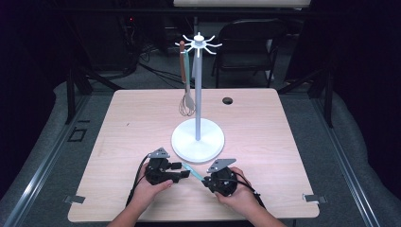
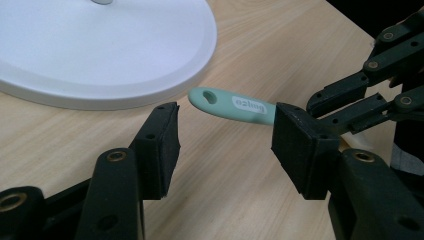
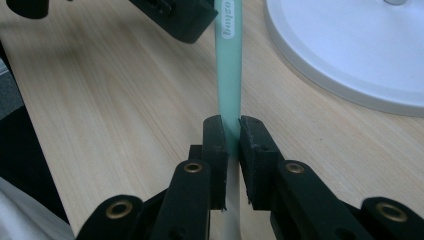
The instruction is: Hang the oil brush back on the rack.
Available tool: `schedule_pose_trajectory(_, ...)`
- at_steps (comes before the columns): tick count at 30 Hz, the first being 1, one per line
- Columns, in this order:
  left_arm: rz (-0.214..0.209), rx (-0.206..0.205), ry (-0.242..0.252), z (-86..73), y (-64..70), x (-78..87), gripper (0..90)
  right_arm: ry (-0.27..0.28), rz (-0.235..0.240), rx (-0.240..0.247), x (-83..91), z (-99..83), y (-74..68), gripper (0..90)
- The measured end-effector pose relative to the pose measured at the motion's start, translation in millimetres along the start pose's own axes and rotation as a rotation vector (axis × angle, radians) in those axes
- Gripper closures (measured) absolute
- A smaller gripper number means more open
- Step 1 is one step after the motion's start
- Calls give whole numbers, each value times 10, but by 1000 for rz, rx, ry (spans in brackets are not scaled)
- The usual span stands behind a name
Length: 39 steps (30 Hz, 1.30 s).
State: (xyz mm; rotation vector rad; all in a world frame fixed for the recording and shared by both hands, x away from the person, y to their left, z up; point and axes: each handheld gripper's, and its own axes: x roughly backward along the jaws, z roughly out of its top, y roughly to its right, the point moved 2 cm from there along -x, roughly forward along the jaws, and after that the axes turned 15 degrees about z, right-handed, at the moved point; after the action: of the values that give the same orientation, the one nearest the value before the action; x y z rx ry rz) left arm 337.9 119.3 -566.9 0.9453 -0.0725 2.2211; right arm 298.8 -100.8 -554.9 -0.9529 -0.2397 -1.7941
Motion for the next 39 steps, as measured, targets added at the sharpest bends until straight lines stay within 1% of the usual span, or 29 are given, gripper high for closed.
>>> schedule_pose_trajectory(3,-38,22,10,3,21,-5,445,14,9,-3,-2,14,-13,819)
schedule_pose_trajectory(5,-56,22,18,8,32,-7,445,17,14,0,-11,18,-16,818)
schedule_pose_trajectory(7,-63,24,22,13,47,-4,445,17,23,-1,-30,19,-14,818)
schedule_pose_trajectory(8,-72,22,27,16,56,-5,445,11,23,-2,-41,18,-13,816)
schedule_pose_trajectory(10,-67,13,23,17,65,-5,444,-2,29,-4,-67,15,-4,808)
schedule_pose_trajectory(13,-66,16,25,14,68,-15,443,-10,40,-13,-78,9,3,770)
schedule_pose_trajectory(15,-65,16,27,14,71,-15,444,-14,36,-10,-88,-4,11,753)
schedule_pose_trajectory(16,-64,13,27,15,71,-14,444,-13,36,-20,-97,-23,15,750)
schedule_pose_trajectory(21,-63,16,29,21,89,-7,447,-37,34,-38,-109,-127,43,757)
schedule_pose_trajectory(24,-66,4,35,35,100,-2,453,-51,35,-45,-109,-180,47,762)
schedule_pose_trajectory(26,-65,5,36,45,118,6,460,-49,36,-51,-122,-210,41,766)
schedule_pose_trajectory(27,-62,-5,39,51,121,7,464,-44,35,-56,-130,-221,36,766)
schedule_pose_trajectory(28,-58,-9,37,55,127,10,467,-58,37,-51,-124,-228,38,766)
schedule_pose_trajectory(29,-58,-6,39,57,130,13,471,-54,38,-54,-128,-236,35,764)
schedule_pose_trajectory(31,-58,-3,38,58,130,13,474,-65,32,-51,-117,-246,31,765)
schedule_pose_trajectory(32,-56,-4,38,58,129,14,477,-56,33,-55,-117,-252,26,765)
schedule_pose_trajectory(33,-55,-4,37,58,127,16,480,-63,33,-55,-106,-255,25,766)
schedule_pose_trajectory(34,-57,-5,40,60,125,18,483,-59,34,-59,-106,-259,22,767)
schedule_pose_trajectory(38,-66,-8,47,85,149,45,491,-60,32,-69,-119,-273,26,804)
schedule_pose_trajectory(39,-63,-13,52,93,160,52,492,-58,32,-61,-129,-274,31,811)
